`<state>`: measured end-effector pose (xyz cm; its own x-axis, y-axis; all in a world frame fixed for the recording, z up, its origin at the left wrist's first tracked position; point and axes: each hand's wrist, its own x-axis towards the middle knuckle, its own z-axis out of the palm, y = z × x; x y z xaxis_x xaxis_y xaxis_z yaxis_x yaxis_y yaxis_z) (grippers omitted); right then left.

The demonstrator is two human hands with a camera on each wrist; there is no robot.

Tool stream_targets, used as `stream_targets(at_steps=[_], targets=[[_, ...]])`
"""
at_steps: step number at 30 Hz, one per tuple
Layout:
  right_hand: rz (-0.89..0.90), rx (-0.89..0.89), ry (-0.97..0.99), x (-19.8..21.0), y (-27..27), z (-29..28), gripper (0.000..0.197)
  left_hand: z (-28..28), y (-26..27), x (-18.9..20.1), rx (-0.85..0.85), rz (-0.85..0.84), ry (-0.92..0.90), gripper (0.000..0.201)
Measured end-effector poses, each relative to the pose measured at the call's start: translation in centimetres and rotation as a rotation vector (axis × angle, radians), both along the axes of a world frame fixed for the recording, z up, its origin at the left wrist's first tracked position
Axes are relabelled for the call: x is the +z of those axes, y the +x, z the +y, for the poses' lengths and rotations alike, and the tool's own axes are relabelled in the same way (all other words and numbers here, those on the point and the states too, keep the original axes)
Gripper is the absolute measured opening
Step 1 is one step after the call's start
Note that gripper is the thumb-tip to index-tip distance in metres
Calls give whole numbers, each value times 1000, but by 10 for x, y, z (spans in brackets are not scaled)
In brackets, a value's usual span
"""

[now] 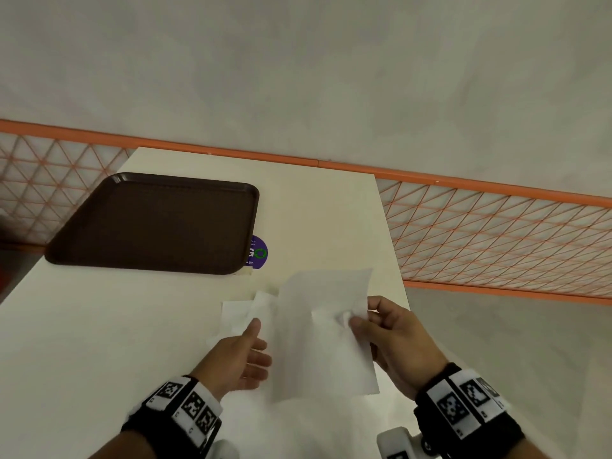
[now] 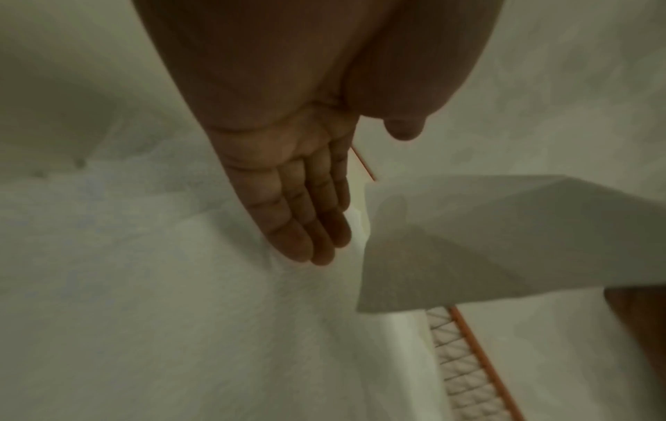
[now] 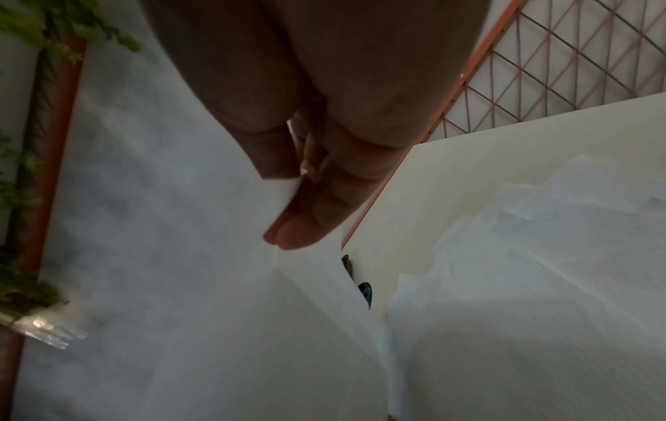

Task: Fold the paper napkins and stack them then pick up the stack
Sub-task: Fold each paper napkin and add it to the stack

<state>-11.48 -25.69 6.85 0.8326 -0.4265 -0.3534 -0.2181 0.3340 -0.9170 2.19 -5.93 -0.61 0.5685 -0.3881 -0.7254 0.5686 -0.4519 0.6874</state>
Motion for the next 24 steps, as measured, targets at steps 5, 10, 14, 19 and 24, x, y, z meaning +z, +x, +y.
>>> stream_targets(at_steps=[5, 10, 14, 19, 24], targets=[[-6, -30, 70, 4, -2, -2, 22, -8, 2, 11, 76, 174, -218, 44], [-5, -57, 129, 2, -11, -7, 24, -13, 5, 7, 53, 116, -108, 44], [-85, -53, 224, 8, -14, -7, 27, -24, -8, 0, -70, 344, -72, 69], [-134, -13, 237, 19, -18, -10, 28, -36, -18, 1, -48, 416, -325, 58], [-5, -66, 109, 15, -31, -21, 23, -29, -3, 7, 74, 255, -455, 41]])
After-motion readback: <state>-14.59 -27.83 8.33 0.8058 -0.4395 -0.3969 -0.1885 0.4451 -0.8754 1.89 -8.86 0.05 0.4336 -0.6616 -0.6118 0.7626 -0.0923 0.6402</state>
